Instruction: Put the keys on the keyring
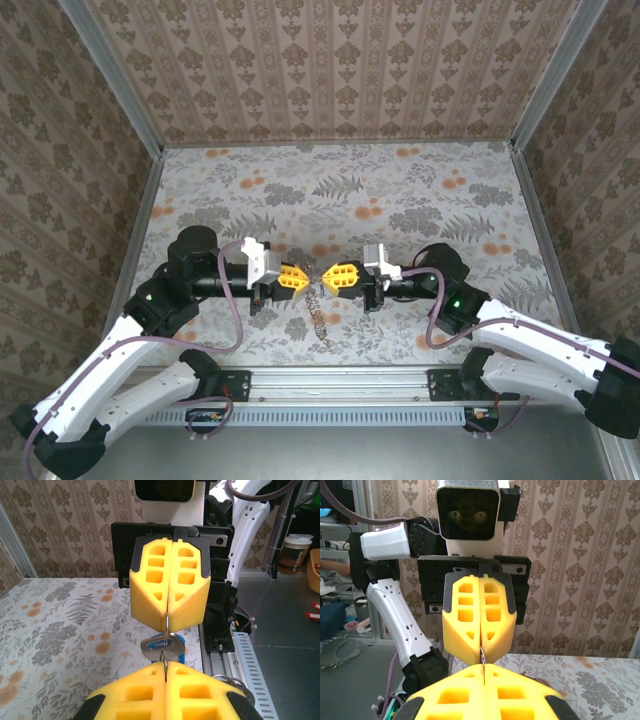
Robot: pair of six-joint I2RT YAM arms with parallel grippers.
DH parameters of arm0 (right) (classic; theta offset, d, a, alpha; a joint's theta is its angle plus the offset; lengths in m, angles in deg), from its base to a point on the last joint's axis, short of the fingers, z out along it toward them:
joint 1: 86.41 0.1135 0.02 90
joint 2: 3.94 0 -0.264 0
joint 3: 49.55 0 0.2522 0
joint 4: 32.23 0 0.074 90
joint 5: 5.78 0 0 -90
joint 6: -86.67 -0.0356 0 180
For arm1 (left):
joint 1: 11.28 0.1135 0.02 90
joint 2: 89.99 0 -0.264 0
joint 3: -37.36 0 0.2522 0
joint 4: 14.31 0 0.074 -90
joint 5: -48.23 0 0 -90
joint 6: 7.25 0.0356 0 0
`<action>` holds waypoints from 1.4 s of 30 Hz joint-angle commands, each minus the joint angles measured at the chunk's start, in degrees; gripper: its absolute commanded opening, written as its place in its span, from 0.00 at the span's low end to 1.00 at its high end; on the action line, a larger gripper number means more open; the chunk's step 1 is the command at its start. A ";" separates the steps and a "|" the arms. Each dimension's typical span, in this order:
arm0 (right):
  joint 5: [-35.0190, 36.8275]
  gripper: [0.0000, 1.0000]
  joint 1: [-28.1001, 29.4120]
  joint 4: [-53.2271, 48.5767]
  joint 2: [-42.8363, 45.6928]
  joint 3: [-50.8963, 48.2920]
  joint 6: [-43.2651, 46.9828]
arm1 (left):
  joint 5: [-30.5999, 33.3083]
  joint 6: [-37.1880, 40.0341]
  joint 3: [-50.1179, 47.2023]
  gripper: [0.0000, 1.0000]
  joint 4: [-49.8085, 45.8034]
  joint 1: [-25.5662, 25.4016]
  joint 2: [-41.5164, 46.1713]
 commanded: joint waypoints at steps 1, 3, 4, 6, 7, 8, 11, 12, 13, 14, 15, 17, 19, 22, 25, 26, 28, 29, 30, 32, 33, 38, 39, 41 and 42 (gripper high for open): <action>-1.08 0.00 0.48 -0.45 1.04 -0.41 0.54 | -2.14 -0.52 0.45 0.00 2.07 0.29 0.64; -1.30 0.00 0.43 -0.33 0.72 -0.25 0.45 | -2.08 -0.56 0.42 0.00 2.06 0.29 0.69; -1.33 0.00 0.43 -0.36 0.56 -0.16 0.45 | -2.21 -0.56 0.47 0.00 2.13 0.29 0.66; -1.04 0.00 0.43 -0.44 0.36 -0.14 0.50 | -2.26 -0.56 0.48 0.00 2.09 0.29 0.65; -0.96 0.00 0.47 -0.36 0.23 -0.15 0.53 | -2.21 -0.56 0.50 0.00 2.00 0.33 0.72; -0.94 0.00 0.50 -0.36 0.06 0.00 0.54 | -2.26 -0.49 0.54 0.00 2.03 0.29 0.67; -1.11 0.00 0.43 -0.04 -0.60 0.19 0.74 | -2.30 -0.49 0.43 0.00 2.08 0.30 0.71; -1.27 0.00 0.43 0.16 -0.84 0.20 0.64 | -2.30 -0.51 0.49 0.00 2.08 0.30 0.71; -1.37 0.00 0.43 0.40 -1.12 0.25 0.57 | -2.26 -0.49 0.48 0.00 2.07 0.29 0.78; -1.47 0.00 0.43 0.65 -1.43 0.30 0.49 | -2.29 -0.53 0.49 0.00 2.06 0.29 0.73; -1.47 0.00 0.43 0.78 -1.64 0.32 0.54 | -2.26 -0.58 0.50 0.00 2.02 0.29 0.75; -1.65 0.00 0.45 1.12 -1.90 0.30 0.52 | -2.26 -0.65 0.51 0.00 2.00 0.29 0.81; -1.61 0.00 0.43 1.19 -2.01 0.38 0.54 | -2.26 -0.55 0.46 0.00 2.00 0.29 0.74; -1.65 0.00 0.48 1.29 -2.01 0.35 0.57 | -2.23 -0.50 0.44 0.00 2.12 0.29 0.73; -1.78 0.00 0.51 1.38 -2.18 0.38 0.64 | -2.17 -0.54 0.47 0.00 2.13 0.29 0.73; -1.76 0.00 0.46 1.39 -2.23 0.30 0.63 | -2.23 -0.58 0.43 0.00 2.03 0.29 0.73; -1.74 0.00 0.50 1.48 -2.38 0.34 0.77 | -2.31 -0.65 0.45 0.00 2.02 0.35 0.73; -1.75 0.00 0.51 1.44 -2.36 0.38 0.71 | -2.27 -0.64 0.52 0.00 2.03 0.30 0.73; -1.73 0.00 0.45 1.46 -2.36 0.39 0.72 | -2.26 -0.65 0.52 0.00 2.00 0.31 0.73; -1.78 0.00 0.52 1.40 -2.36 0.46 0.80 | -2.17 -0.64 0.51 0.00 2.08 0.29 0.73; -1.82 0.00 0.53 1.40 -2.41 0.46 0.80 | -2.17 -0.61 0.56 0.00 2.08 0.29 0.72; -2.65 0.00 0.59 1.50 -2.97 1.02 0.98 | -2.17 -0.61 0.50 0.00 2.02 0.29 0.73; -2.83 0.00 0.53 1.47 -3.06 1.08 1.03 | -2.10 -0.65 0.52 0.00 1.99 0.29 0.73; -2.94 0.00 0.63 1.43 -2.98 1.17 1.14 | -2.03 -0.64 0.51 0.00 2.00 0.29 0.73; -3.05 0.00 0.68 1.33 -2.89 1.27 1.28 | -1.95 -0.65 0.44 0.00 2.04 0.29 0.73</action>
